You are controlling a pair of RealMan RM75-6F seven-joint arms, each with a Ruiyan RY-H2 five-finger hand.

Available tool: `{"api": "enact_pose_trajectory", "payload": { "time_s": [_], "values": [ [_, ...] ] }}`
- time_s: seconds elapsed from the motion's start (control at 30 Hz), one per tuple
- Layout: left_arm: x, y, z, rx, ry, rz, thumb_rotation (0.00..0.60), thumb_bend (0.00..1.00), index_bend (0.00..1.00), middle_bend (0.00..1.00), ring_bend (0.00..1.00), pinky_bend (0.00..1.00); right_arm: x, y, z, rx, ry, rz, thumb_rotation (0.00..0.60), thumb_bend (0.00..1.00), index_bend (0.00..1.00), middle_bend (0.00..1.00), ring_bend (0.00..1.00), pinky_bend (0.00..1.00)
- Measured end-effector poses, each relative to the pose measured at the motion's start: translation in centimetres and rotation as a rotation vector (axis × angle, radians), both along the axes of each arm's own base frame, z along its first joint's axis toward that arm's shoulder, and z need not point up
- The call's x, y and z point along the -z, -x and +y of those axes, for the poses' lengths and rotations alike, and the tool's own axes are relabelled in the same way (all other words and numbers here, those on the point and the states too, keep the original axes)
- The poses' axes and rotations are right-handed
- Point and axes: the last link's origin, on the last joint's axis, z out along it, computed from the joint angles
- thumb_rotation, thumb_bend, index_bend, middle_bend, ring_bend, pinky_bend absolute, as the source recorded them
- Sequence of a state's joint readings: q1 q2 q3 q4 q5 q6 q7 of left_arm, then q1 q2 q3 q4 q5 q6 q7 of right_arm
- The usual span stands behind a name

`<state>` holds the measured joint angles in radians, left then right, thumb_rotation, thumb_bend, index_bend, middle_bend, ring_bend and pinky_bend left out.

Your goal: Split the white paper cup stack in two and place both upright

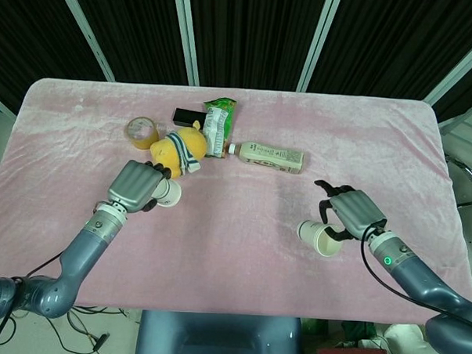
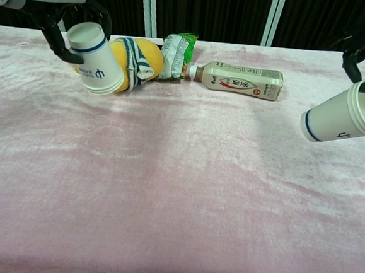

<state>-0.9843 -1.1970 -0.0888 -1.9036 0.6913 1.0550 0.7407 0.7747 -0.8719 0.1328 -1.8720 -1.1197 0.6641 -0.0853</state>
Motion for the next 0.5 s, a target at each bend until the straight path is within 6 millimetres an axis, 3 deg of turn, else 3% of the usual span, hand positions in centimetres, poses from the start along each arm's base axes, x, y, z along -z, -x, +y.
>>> {"api": "enact_pose_trajectory", "payload": {
  "time_s": [0.2,0.5],
  "values": [
    [0.6,2.0,-0.9,-0.083,0.063,0.054,0.600,0.36,0.49,0.49,0.36,0.65,2.5,-0.4,-0.2,0.017,-0.021,0.059,0.600,0.40,0.86,0.03,0.21,0.19],
    [0.4,3.5,-0.7,-0.145,0.076,0.016,0.600,0.34,0.48,0.47,0.34,0.65,5.7,-1.4,-0.3,0.052,-0.024,0.114,0.600,0.40,0.86,0.02,0.20,0.19]
  ]
}}
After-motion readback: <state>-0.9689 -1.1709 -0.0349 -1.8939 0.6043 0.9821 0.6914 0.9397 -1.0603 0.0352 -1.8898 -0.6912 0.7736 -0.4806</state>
